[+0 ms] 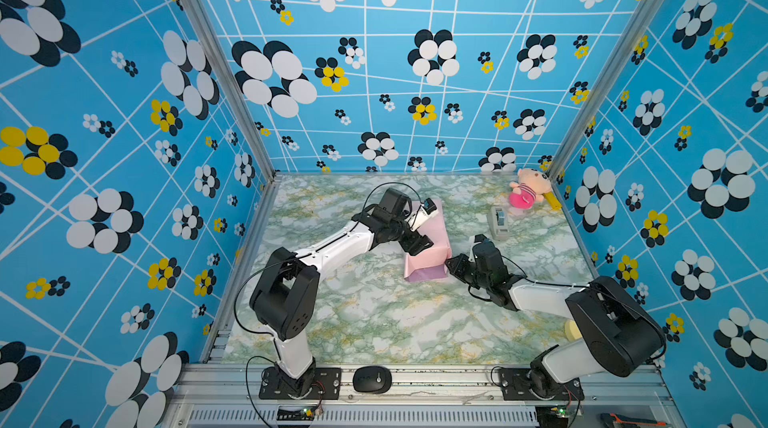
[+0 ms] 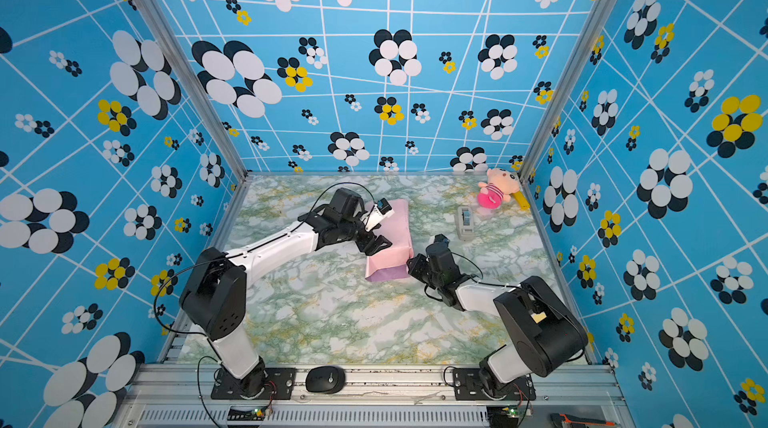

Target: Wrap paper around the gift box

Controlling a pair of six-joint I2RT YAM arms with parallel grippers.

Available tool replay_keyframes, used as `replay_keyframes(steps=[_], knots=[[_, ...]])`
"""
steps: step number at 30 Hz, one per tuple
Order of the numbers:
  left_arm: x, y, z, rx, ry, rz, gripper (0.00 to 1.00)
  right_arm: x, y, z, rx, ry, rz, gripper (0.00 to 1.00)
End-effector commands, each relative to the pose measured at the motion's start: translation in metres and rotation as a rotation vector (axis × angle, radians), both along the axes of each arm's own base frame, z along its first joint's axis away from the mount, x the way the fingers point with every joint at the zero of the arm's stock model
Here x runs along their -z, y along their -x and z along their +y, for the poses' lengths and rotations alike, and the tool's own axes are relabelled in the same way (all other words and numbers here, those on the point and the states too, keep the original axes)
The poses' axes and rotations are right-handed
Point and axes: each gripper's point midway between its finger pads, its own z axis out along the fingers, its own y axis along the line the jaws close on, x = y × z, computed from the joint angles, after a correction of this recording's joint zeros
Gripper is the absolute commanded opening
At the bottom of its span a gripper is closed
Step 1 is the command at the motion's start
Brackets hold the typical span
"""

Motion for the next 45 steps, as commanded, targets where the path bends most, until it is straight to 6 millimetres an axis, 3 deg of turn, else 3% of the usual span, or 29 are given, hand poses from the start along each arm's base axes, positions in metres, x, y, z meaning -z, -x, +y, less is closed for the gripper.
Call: replay_keyframes(steps=[1,9,17,29,31,35,39,43,45], knots=[[0.020,0.010,-0.003,0.140,-0.097,-0.039,0.80,-0.006,-0.008,0.003,-0.013,-0.002,-0.023,0.19],[0.056,0.009,-0.003,0.135,-0.189,-0.027,0.73,-0.003,-0.010,0.003,-0.020,0.035,0.002,0.22],[0.068,0.007,-0.002,0.076,-0.191,0.002,0.60,-0.002,-0.016,0.008,-0.035,0.050,0.010,0.14],[0.073,0.010,-0.007,0.049,-0.165,0.025,0.58,0.005,-0.020,0.026,-0.044,-0.022,0.016,0.10],[0.075,0.008,-0.006,0.034,-0.169,0.029,0.57,0.002,-0.018,0.029,-0.042,-0.034,0.013,0.12],[0.079,0.006,-0.003,0.013,-0.183,0.025,0.55,-0.001,-0.015,0.030,-0.051,-0.040,0.004,0.25],[0.080,0.002,0.002,0.000,-0.217,0.003,0.53,-0.005,-0.004,0.010,-0.022,-0.003,0.015,0.43],[0.067,0.001,0.001,0.008,-0.210,-0.023,0.63,-0.015,0.008,-0.010,-0.034,-0.008,0.018,0.50],[0.046,0.003,-0.008,0.031,-0.158,-0.036,0.71,-0.023,0.012,-0.018,-0.037,-0.030,0.009,0.52]])
